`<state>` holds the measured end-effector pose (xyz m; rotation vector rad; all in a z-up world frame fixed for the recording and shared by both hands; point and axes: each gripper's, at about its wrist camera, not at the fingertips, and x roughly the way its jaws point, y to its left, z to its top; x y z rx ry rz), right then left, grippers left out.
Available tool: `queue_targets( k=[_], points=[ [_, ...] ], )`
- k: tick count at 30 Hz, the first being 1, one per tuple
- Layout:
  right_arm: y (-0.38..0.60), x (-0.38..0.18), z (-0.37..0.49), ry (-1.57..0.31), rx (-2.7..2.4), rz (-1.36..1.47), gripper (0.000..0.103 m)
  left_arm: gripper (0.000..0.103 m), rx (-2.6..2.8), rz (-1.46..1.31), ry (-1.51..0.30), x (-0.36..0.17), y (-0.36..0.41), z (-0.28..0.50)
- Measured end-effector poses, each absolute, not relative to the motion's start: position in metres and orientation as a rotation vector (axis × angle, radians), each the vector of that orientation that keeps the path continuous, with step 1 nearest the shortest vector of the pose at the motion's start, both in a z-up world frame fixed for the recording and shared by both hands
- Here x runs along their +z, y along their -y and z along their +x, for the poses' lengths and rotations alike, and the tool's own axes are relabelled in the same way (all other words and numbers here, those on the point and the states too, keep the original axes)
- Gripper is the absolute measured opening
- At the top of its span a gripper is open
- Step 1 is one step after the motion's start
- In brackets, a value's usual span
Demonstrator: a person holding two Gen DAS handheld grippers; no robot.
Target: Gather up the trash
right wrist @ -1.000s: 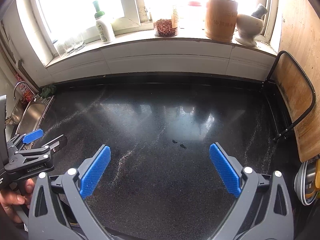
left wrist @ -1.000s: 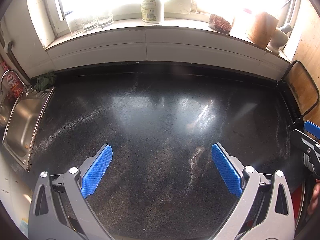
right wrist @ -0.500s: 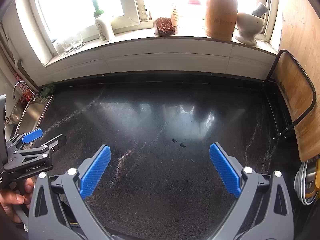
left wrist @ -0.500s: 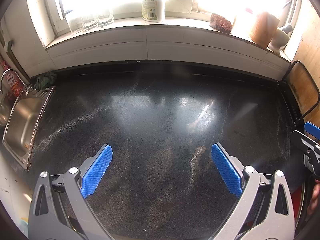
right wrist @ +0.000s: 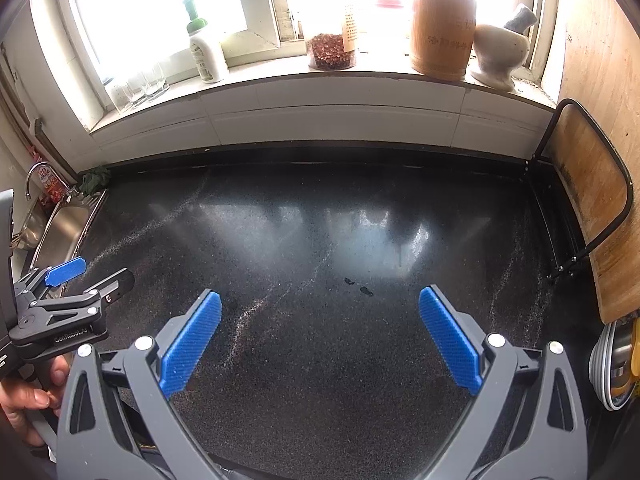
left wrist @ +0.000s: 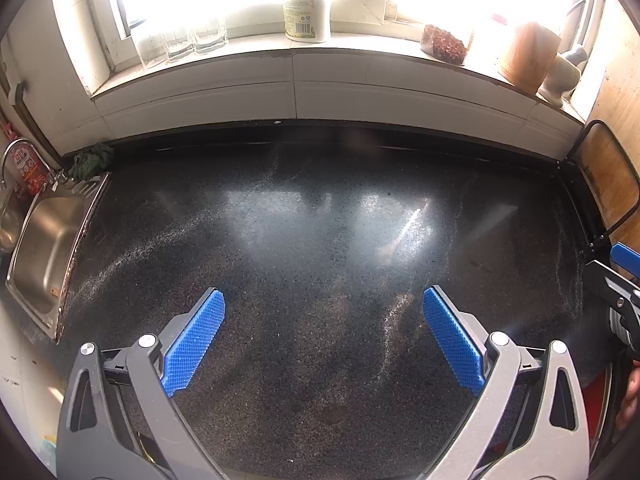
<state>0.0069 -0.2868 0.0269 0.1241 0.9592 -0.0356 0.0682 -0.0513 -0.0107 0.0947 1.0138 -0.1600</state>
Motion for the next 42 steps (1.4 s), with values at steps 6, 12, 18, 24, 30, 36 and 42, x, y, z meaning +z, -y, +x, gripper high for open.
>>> queue_targets(
  k=[6,12,18,24,30,36,42],
  points=[
    [0.2868,0.0274,0.0073,-0.96,-0.034,0.124,0.096,0.096,-0.153,0.104,-1.008,-0.0101,0.0518,0.0682],
    [0.2866,0.0271,0.0076,-0.961,-0.035,0.123,0.096,0.096,-0.149,0.103,-1.013,-0.0105,0.051,0.0686],
    [0.2864,0.027,0.008,-0.963,-0.035,0.124,0.096,0.096,-0.153,0.092,-1.023,-0.0116,0.0505,0.0702],
    [0.2877,0.0266,0.0079,-0.962,-0.036,0.126,0.096,0.096,-0.157,0.091,-1.027,-0.0115,0.0524,0.0712],
    [0.2898,0.0259,0.0061,-0.962,-0.038,0.13,0.096,0.096,-0.159,0.084,-1.035,-0.0124,0.0515,0.0718],
    [0.2897,0.0258,0.0053,-0.963,-0.04,0.134,0.096,0.096,-0.16,0.086,-1.021,-0.0104,0.0522,0.0708],
    [0.2911,0.0241,0.005,-0.966,-0.041,0.141,0.096,0.096,-0.159,0.096,-1.027,-0.0115,0.0534,0.0718]
  ],
)
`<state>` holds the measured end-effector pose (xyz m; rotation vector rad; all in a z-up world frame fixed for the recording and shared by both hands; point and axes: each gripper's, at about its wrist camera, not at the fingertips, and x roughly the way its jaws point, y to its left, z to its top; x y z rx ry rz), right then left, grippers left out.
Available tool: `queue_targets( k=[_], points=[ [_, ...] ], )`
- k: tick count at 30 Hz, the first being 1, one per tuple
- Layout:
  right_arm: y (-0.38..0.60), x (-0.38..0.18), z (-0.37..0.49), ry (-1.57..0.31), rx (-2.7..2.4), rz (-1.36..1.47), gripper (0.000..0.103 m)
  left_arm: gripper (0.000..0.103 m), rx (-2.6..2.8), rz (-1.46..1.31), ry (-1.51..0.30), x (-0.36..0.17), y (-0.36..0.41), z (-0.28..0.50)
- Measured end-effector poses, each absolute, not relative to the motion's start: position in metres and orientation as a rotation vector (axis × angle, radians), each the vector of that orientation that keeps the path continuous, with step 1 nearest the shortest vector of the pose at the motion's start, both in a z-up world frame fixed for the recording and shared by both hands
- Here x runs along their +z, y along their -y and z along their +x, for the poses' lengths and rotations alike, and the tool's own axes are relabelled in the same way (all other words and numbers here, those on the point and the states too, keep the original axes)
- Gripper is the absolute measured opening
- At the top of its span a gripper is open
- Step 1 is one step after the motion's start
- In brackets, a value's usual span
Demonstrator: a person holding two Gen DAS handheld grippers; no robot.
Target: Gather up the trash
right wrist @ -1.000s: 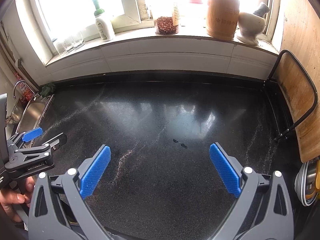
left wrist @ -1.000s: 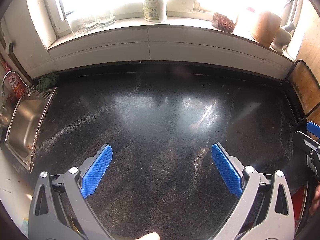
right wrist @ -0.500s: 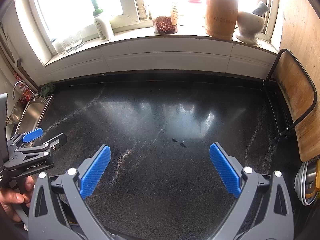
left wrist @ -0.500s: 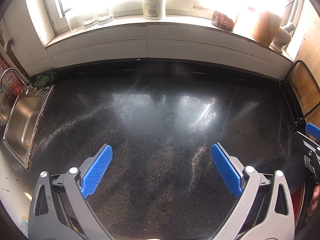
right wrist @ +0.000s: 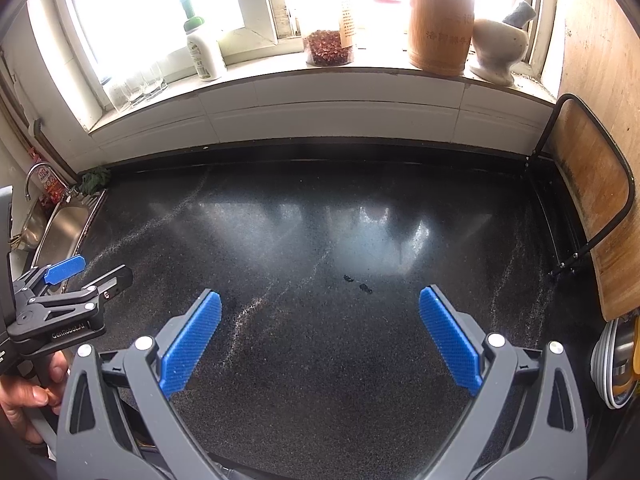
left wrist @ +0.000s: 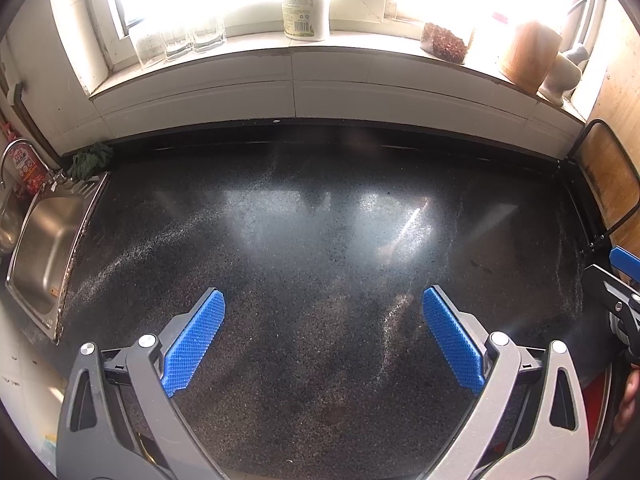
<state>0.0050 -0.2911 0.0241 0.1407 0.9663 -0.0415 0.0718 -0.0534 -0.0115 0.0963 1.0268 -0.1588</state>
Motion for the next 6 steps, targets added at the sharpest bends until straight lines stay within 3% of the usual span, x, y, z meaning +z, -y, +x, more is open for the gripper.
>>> queue_targets(
  k=[6],
  points=[
    [0.2954,0.0172,0.0074,-0.978,-0.046,0.145,0.096,0.096,-0.162,0.091,-1.04,-0.0178,0.05,0.0768]
  ],
)
